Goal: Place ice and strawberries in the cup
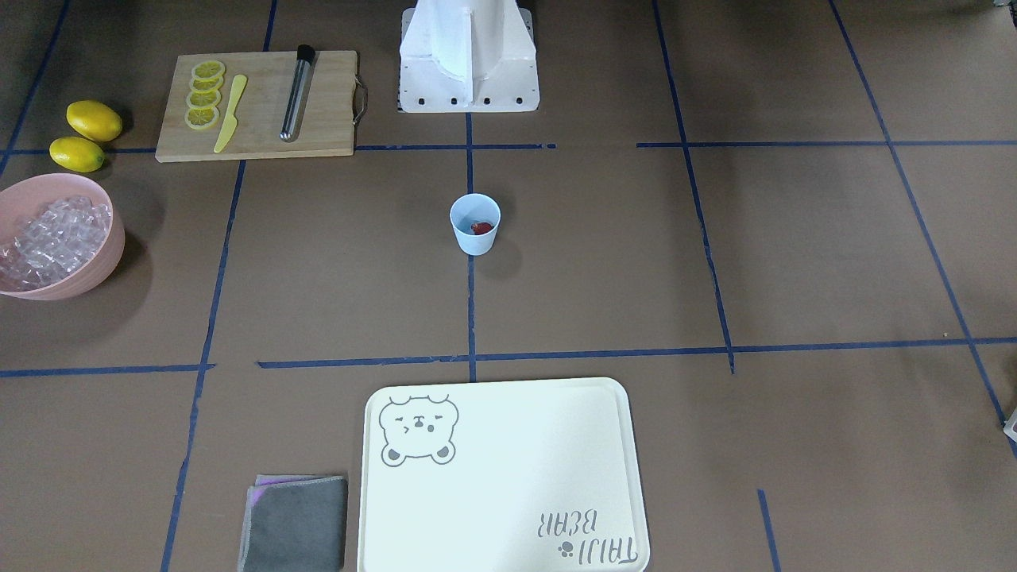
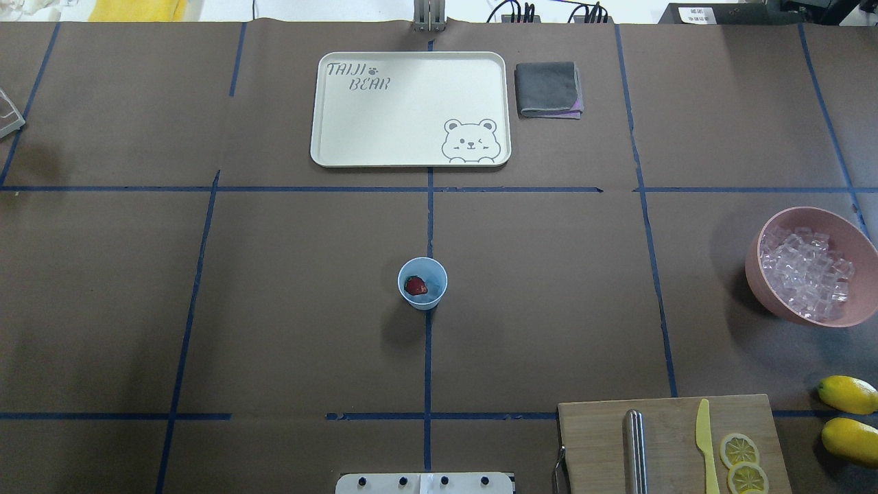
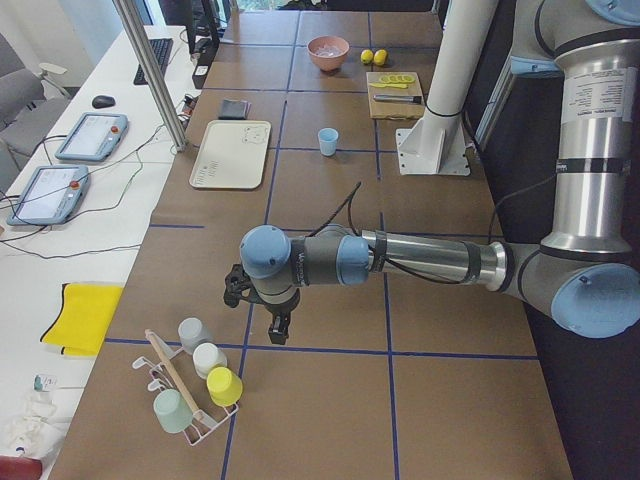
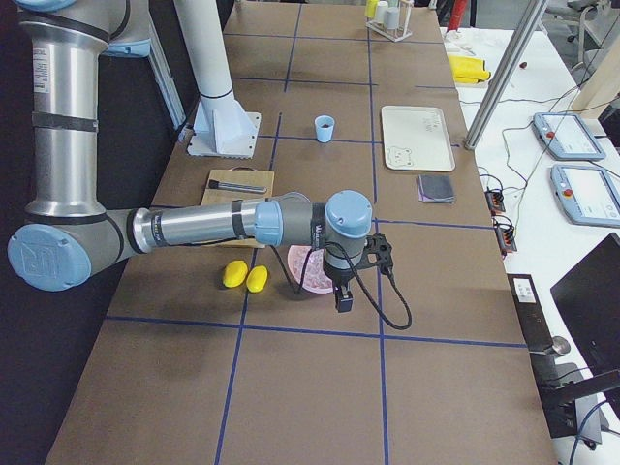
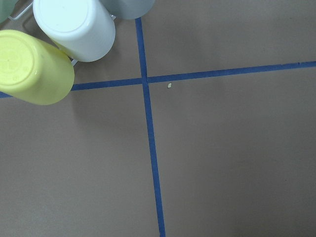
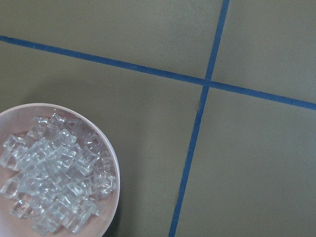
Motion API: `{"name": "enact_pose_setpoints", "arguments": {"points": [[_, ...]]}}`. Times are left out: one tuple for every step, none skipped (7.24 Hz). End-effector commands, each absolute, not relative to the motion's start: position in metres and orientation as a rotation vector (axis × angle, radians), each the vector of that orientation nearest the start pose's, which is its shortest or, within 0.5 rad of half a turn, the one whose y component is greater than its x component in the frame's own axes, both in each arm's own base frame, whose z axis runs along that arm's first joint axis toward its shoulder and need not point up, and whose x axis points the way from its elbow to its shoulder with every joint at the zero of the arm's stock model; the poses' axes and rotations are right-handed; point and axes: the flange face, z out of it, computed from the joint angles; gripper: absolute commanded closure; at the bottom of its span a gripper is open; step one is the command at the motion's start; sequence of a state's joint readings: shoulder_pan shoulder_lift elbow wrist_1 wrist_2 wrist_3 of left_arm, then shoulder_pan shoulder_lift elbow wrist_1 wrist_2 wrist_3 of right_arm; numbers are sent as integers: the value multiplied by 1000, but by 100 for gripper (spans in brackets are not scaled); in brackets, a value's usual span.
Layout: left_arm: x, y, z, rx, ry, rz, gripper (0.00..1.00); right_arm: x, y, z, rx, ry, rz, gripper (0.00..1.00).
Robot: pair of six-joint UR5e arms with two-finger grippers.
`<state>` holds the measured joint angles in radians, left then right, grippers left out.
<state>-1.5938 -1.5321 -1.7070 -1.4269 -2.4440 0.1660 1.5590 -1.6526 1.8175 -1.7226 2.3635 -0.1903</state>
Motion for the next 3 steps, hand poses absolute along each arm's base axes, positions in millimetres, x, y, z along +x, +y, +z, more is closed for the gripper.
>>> {"name": "enact_pose_setpoints", "arguments": {"points": [[-67,-467,619,37,872,116,0,57,-453,594,77,-791,-193,1],[-67,-466,618,38,873,116,0,57,-453,594,77,-791,-193,1],[-67,-466,618,39,873,116,0,57,-453,593,79,-790,-195,1]]}}
